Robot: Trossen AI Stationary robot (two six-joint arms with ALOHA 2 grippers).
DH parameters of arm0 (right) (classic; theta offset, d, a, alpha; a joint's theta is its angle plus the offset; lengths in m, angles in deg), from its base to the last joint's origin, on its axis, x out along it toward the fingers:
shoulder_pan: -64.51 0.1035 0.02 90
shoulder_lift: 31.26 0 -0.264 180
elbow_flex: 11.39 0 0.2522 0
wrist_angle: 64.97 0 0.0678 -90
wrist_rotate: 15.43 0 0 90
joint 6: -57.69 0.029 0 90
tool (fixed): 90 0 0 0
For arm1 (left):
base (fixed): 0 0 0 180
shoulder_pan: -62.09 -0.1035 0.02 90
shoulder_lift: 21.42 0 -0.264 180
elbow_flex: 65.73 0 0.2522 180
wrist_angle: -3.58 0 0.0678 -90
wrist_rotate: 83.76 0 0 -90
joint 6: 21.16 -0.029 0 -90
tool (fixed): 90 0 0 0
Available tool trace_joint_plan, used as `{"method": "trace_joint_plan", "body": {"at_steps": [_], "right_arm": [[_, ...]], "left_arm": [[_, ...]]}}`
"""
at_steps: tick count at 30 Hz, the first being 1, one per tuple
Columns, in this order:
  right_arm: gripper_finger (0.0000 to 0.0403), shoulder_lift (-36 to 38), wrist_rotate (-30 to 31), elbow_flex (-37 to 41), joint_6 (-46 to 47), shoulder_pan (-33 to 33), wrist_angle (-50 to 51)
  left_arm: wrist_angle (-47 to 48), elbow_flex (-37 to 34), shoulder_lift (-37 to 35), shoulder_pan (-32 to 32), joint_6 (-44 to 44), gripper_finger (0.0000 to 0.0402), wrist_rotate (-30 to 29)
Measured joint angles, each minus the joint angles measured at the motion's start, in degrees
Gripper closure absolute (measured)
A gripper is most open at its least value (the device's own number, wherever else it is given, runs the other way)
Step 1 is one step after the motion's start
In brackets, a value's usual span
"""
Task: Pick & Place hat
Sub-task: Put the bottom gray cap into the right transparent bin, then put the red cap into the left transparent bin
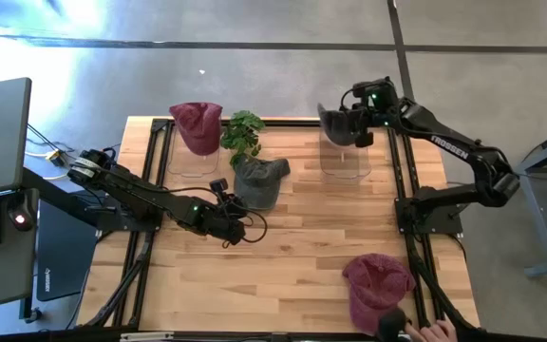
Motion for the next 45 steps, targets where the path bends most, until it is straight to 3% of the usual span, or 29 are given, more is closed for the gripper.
{"method": "trace_joint_plan", "body": {"at_steps": [3,7,10,13,25,32,39,45], "right_arm": [[0.0373,-2.0,-0.1,0.5,0.4,-1.0,0.7],[0.0313,-4.2,3.4,1.5,0.4,-1.1,0.0],[0.0262,-4.2,11.0,1.6,1.6,-0.5,-1.1],[0.0225,-2.8,20.8,1.6,10.5,1.4,-3.9],[0.0208,7.1,19.9,1.5,40.0,8.3,0.3],[0.0236,9.5,20.0,1.5,55.8,27.3,4.1],[0.0281,3.8,19.4,1.5,74.6,54.6,11.3],[0.0311,0.3,15.3,1.5,96.4,72.5,14.9]], "left_arm": [[-1.1,0.0,0.0,0.0,0.0,0.0363,0.1],[-1.3,0.0,0.0,0.0,0.0,0.0363,0.2],[-1.8,0.0,0.0,0.0,0.0,0.0363,0.7],[-3.1,0.0,0.0,0.0,0.0,0.0363,2.4],[-4.5,0.0,0.0,0.0,0.3,0.0363,4.8],[-7.3,0.0,0.0,0.0,0.2,0.0363,5.0],[-11.0,0.1,0.8,0.0,-1.5,0.0363,6.4],[-14.8,0.1,0.8,0.0,-4.1,0.0363,10.8]]}}
